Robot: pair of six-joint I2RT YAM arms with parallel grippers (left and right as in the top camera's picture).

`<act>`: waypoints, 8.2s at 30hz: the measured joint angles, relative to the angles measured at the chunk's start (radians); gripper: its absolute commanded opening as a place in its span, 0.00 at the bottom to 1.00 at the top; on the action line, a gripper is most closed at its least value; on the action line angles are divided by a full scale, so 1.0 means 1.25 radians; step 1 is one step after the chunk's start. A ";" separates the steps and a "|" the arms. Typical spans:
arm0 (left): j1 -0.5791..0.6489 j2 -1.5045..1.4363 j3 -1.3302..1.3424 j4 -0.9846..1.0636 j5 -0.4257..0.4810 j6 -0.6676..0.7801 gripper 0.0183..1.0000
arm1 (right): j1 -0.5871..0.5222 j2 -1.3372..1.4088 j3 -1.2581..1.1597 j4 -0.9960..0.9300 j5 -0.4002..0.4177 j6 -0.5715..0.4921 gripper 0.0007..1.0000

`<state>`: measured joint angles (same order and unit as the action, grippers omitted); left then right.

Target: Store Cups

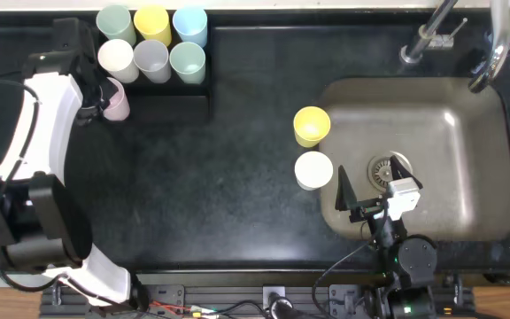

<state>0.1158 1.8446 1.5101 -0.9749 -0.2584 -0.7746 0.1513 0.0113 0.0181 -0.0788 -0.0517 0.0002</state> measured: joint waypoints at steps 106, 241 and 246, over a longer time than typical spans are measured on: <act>-0.678 0.248 0.250 0.040 0.183 0.048 0.58 | 0.000 0.000 0.000 -0.001 0.000 0.000 1.00; -0.169 0.097 0.083 -0.147 0.049 -0.653 0.13 | 0.000 0.000 0.000 0.000 0.000 0.000 1.00; -0.169 0.097 0.081 -0.147 0.049 -0.656 0.16 | 0.000 0.000 0.000 0.000 0.000 0.000 1.00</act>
<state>-0.0956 1.9659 1.6119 -1.1591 -0.1974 -1.5948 0.1513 0.0109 0.0181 -0.0792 -0.0517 0.0002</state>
